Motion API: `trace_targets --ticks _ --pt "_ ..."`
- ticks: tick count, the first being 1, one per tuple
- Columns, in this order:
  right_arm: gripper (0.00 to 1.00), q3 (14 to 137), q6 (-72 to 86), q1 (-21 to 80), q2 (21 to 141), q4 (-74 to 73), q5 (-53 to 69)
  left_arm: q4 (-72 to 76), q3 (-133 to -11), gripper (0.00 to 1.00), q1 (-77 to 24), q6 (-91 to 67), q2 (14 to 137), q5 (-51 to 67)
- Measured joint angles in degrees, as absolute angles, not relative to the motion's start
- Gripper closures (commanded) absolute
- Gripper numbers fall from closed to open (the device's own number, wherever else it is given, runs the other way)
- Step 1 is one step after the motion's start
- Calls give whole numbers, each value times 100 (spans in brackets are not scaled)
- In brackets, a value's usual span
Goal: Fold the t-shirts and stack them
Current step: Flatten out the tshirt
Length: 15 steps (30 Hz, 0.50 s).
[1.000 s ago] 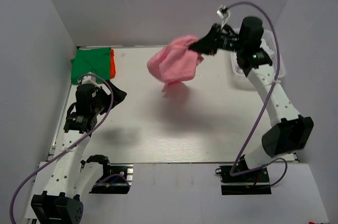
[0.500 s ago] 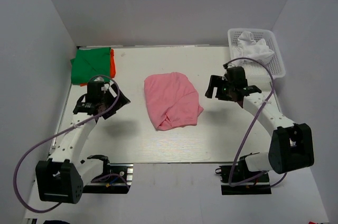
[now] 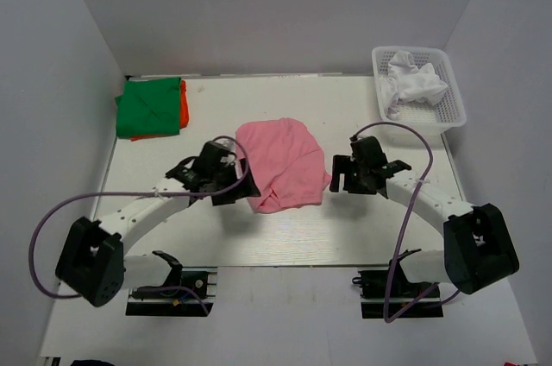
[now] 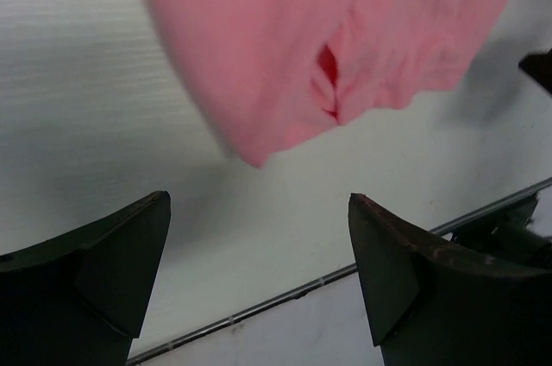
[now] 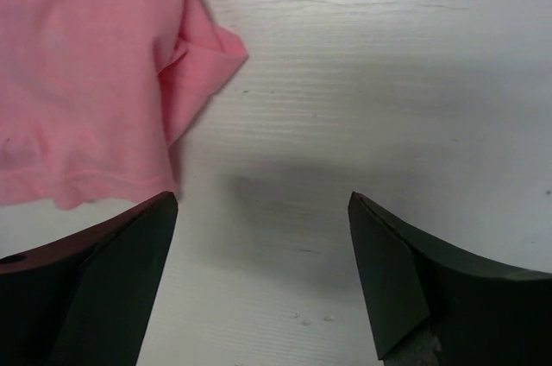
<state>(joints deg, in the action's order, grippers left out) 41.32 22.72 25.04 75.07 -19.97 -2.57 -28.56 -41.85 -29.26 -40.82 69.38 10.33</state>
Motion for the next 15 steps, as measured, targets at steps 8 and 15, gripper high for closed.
trace_targets --ticks 8,15 --pt "10 4324 2969 2386 7546 -2574 -1796 -3533 -7338 7 -5028 -3841 9762 -399" --pt "10 4340 3382 1946 6652 -2993 -3022 -3911 -8764 23 -5771 -3514 11391 -799"
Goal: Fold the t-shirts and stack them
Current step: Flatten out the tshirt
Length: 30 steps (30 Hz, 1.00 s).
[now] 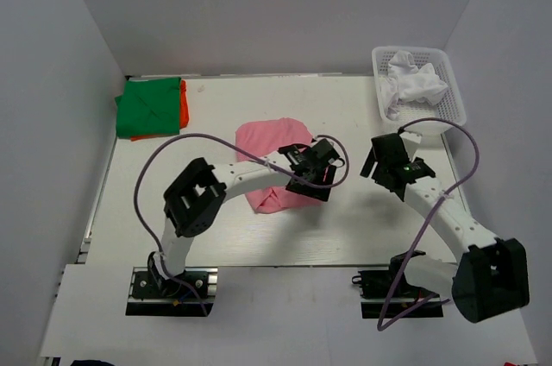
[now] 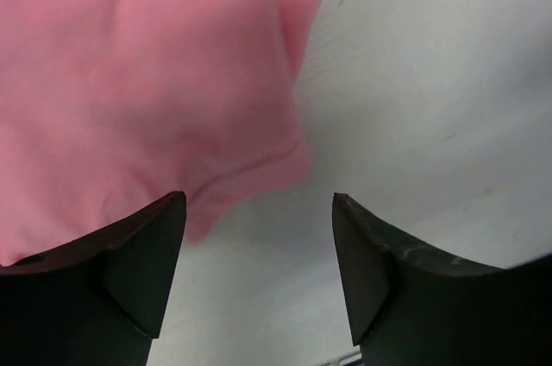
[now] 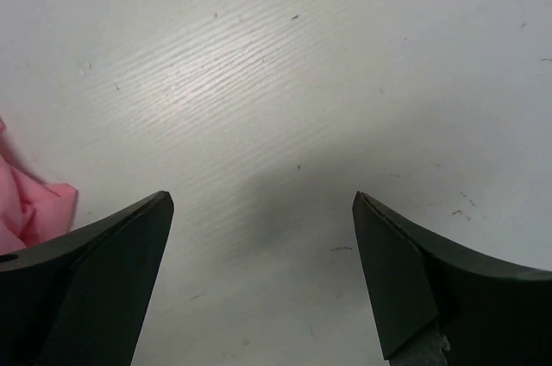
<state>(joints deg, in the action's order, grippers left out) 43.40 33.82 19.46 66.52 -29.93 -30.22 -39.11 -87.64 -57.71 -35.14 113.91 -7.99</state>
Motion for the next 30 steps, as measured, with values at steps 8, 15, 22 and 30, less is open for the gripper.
trace_targets --ticks 8,15,22,30 --pt "10 4329 3406 1640 6001 -3033 -3148 -4414 -9808 42 -5874 -3365 12425 -880" --pt "10 4294 3308 1597 6003 -3011 -2895 -4807 -10125 96 -5937 -3430 12717 -1057" --pt "10 4222 2998 1592 6095 -2945 -2379 -4930 -10154 100 -5937 -3557 12589 -1315" --pt "12 4025 2530 1638 6152 -2296 -969 -4748 -10130 98 -5892 -3511 11526 -1323"
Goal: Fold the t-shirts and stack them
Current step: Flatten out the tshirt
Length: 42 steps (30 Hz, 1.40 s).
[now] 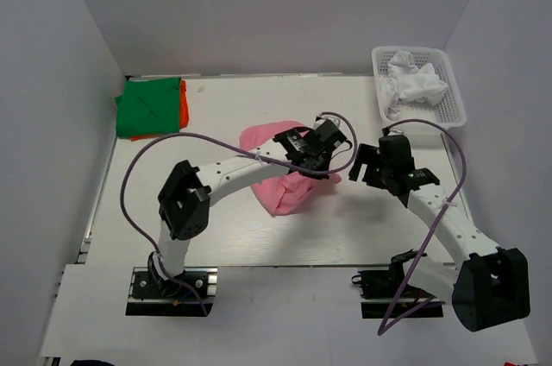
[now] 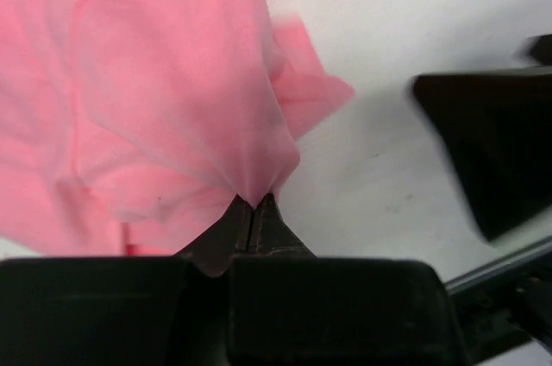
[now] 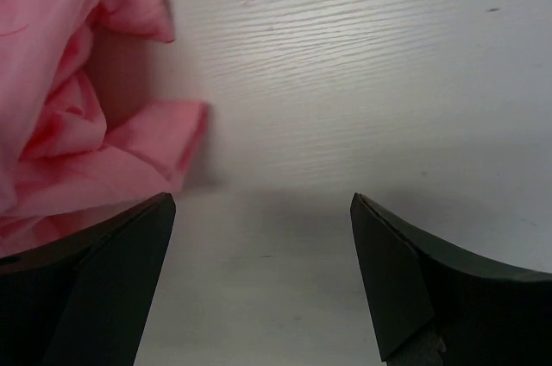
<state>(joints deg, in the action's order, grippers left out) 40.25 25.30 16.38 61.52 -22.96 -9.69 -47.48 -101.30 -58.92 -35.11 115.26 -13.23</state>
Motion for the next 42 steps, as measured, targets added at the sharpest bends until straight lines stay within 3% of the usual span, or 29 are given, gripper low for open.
trace_targets --ticks 7,12,16,20,25,28,29,34,35,36,40,42 --pt "15 3795 2526 1846 6689 -1551 373 -4589 -9789 86 -5846 -3454 10628 -1590" --pt "15 3782 2659 1973 6932 -1160 847 -4554 -9349 83 -5824 -3446 10486 -1651" --pt "19 3778 2620 2029 6943 -1135 939 -4584 -9080 71 -5824 -3468 10486 -1651" --pt "19 3758 2331 2147 6941 -1162 985 -4558 -8976 52 -5824 -3531 10481 -1682" --pt "19 3745 1894 2381 6936 -1271 1033 -4501 -8735 47 -5824 -3577 10479 -1734" --pt "19 3662 1743 2493 6936 -1219 1162 -4469 -8604 56 -5824 -3592 10479 -1737" --pt "19 3649 1706 2532 6945 -1223 1214 -4453 -8571 64 -5824 -3599 10479 -1739" --pt "19 3649 1577 2698 7096 -1138 1476 -4364 -8475 85 -5824 -3610 10479 -1721" --pt "19 3649 1564 2729 7129 -1138 1511 -4329 -8475 96 -5824 -3610 10479 -1717" --pt "19 3647 1553 2759 7150 -1138 1540 -4289 -8475 100 -5824 -3625 10479 -1717" --pt "19 3573 1496 2869 7159 -1037 1625 -4169 -8475 100 -5824 -3586 10479 -1717" --pt "28 3524 1483 2921 7175 -991 1658 -4110 -8473 100 -5824 -3581 10479 -1728"
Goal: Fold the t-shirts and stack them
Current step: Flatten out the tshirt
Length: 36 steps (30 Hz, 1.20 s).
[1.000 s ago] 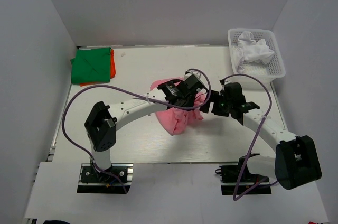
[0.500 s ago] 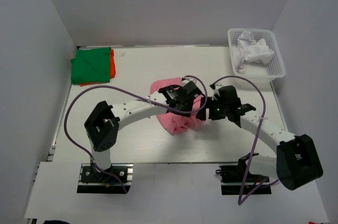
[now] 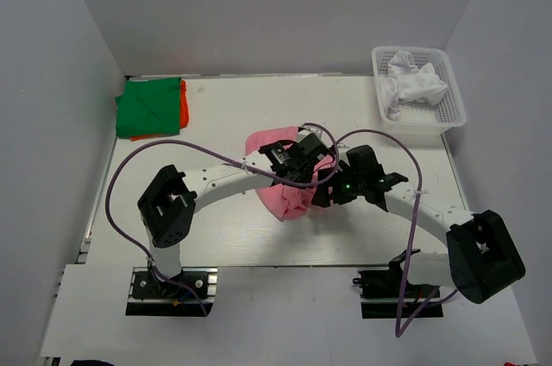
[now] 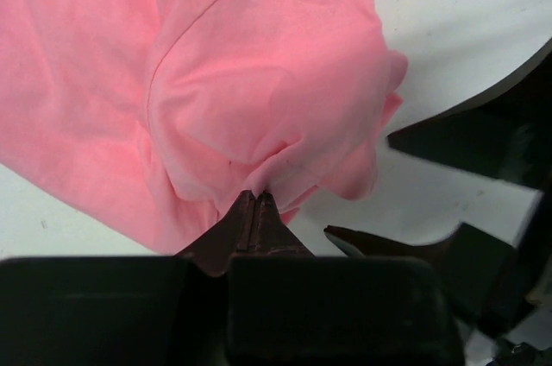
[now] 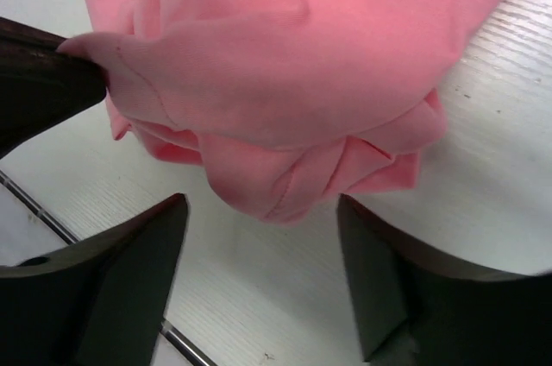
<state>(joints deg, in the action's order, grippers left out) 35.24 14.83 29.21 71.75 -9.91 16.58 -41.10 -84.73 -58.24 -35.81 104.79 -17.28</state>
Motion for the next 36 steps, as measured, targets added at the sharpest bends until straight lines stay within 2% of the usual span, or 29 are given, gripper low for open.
trace_targets --ticks 1,4,5,9,14,24,31,36 --pt "33 3505 1474 2941 7190 -947 1669 -4060 -8464 100 -5824 -3581 10475 -1743" --pt "91 3487 1470 2987 7338 -744 1682 -3885 -8309 100 -5824 -3581 10370 -1852" --pt "100 3489 1448 3004 7400 -694 1660 -3844 -8254 100 -5824 -3579 10315 -1907" --pt "100 3492 1538 3015 7376 -696 1306 -3741 -8077 100 -5824 -3577 9933 -2292" --pt "100 3959 1540 3024 6608 -1122 311 -3524 -8040 100 -5824 -3428 9255 -3002" --pt "100 6340 1229 3022 5771 -1568 -1529 -3186 -8519 100 -5826 -2832 8073 -5037" --pt "100 7747 661 3013 5553 -1752 -2985 -2427 -8809 100 -5826 -1787 6530 -6698" --pt "100 8726 180 3013 5516 -1732 -3739 -1505 -9118 100 -5870 -891 5430 -7258"
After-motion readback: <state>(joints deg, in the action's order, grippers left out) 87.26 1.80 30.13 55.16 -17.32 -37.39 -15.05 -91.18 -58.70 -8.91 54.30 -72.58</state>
